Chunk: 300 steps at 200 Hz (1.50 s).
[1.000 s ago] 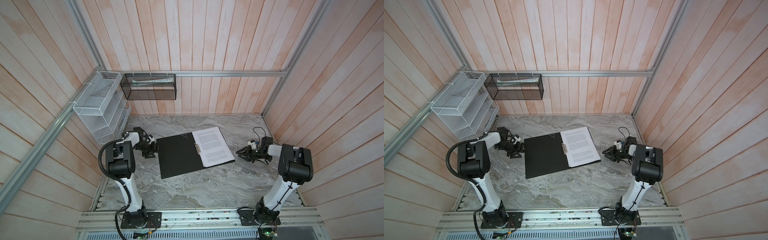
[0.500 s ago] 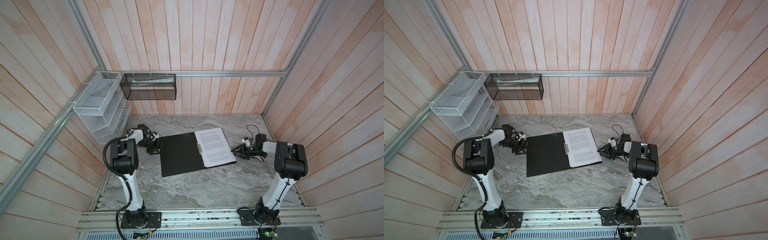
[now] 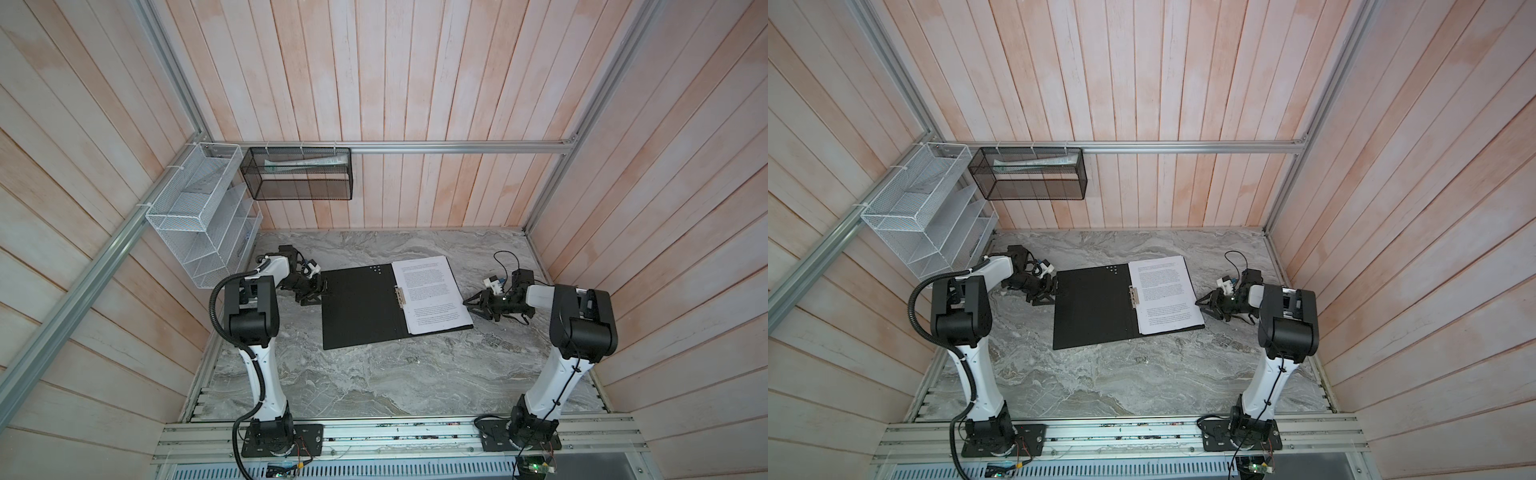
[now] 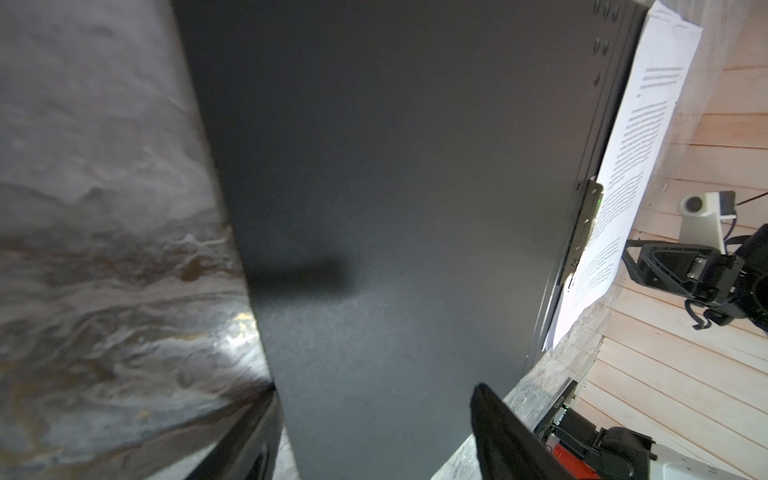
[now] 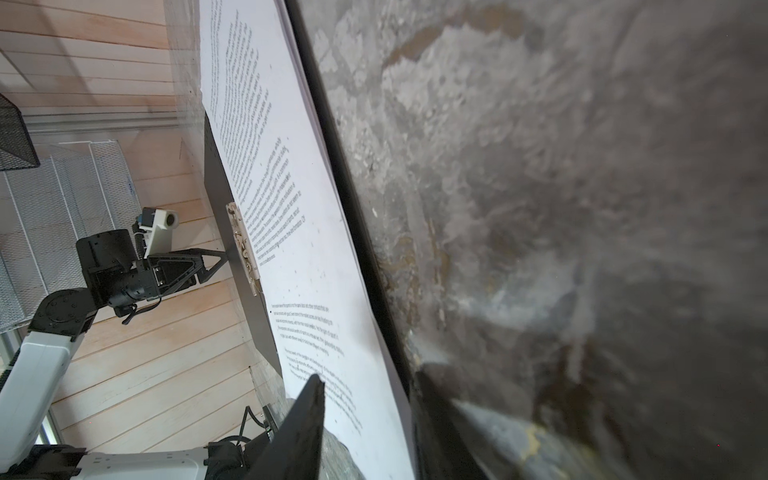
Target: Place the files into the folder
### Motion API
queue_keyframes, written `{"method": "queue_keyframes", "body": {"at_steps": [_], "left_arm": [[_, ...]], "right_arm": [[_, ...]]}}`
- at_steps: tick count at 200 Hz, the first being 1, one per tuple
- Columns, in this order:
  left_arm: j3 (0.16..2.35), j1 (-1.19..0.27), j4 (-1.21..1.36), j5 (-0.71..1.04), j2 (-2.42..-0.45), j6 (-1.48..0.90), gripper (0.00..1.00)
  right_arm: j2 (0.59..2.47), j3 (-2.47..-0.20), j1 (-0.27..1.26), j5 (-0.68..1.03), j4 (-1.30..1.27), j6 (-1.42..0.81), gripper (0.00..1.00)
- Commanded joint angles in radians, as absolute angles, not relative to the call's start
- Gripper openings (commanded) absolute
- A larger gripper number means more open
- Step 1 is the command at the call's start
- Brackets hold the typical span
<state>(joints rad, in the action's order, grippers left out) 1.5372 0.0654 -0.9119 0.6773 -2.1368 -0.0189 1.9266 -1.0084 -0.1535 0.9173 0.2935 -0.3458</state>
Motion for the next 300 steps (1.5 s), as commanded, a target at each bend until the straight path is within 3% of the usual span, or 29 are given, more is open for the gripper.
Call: {"method": "queue_keyframes", "body": {"at_steps": [1,72,107,156,194,300], "left_arm": [[1.516,0.003,-0.893,0.803,-2.207,-0.006,0.74],[1.555,0.002,-0.912,0.847,-2.193,0.007,0.74],[1.547,0.011,-0.904,0.769,-2.180,0.000,0.74],[1.531,0.030,-0.912,0.714,-2.149,0.000,0.74],[1.528,0.032,-0.932,0.633,-2.141,-0.009,0.74],[1.568,-0.032,-1.028,0.638,-2.223,0.026,0.74]], "right_arm": [[1.914,-0.991,-0.095,0.997,0.340,-0.371,0.37],[1.835,-1.018,-0.075,0.978,0.410,-0.371,0.36],[1.767,-1.104,-0.076,0.583,0.584,-0.337,0.36],[1.683,-1.169,-0.093,0.318,0.644,-0.357,0.38],[1.727,-1.137,-0.132,0.369,0.654,-0.339,0.38],[1.884,-1.119,-0.229,0.557,0.565,-0.313,0.38]]}}
